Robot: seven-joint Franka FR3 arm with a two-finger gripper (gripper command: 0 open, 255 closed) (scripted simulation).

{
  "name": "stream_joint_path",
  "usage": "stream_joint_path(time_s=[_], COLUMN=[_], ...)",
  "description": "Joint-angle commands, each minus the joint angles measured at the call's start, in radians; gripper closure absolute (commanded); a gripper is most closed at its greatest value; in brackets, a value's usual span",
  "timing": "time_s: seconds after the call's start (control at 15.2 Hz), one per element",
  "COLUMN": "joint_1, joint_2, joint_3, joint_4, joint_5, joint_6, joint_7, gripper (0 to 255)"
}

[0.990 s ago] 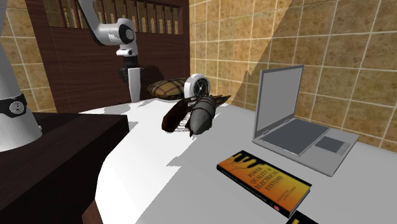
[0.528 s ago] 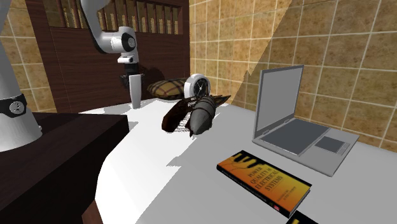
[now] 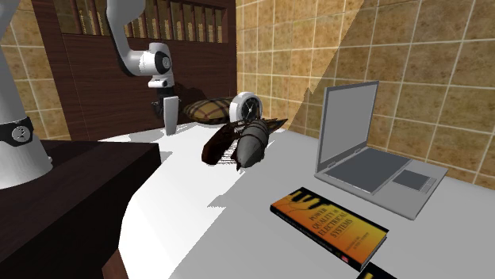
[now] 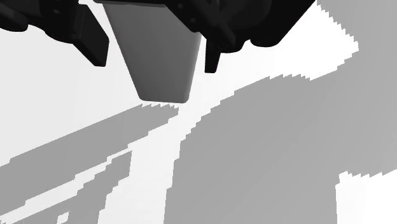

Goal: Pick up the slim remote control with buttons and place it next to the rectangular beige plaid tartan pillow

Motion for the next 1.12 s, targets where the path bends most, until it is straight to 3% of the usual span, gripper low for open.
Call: stream_joint_path(time_s=[0.0,0.46,0.99,1.06], joint_1=[0.014,0.057,0.057,0.057], joint_2=[0.034,0.127,0.127,0.127], joint_3=[-0.016,-0.072,-0.072,-0.072], joint_4=[0.009,0.046,0.046,0.047], joint_5=[-0.015,-0.065,-0.065,-0.065], joint_6=[0.012,0.070,0.070,0.070], joint_7=[0.009,0.045,0.045,0.045], gripper=[255,255,255,0])
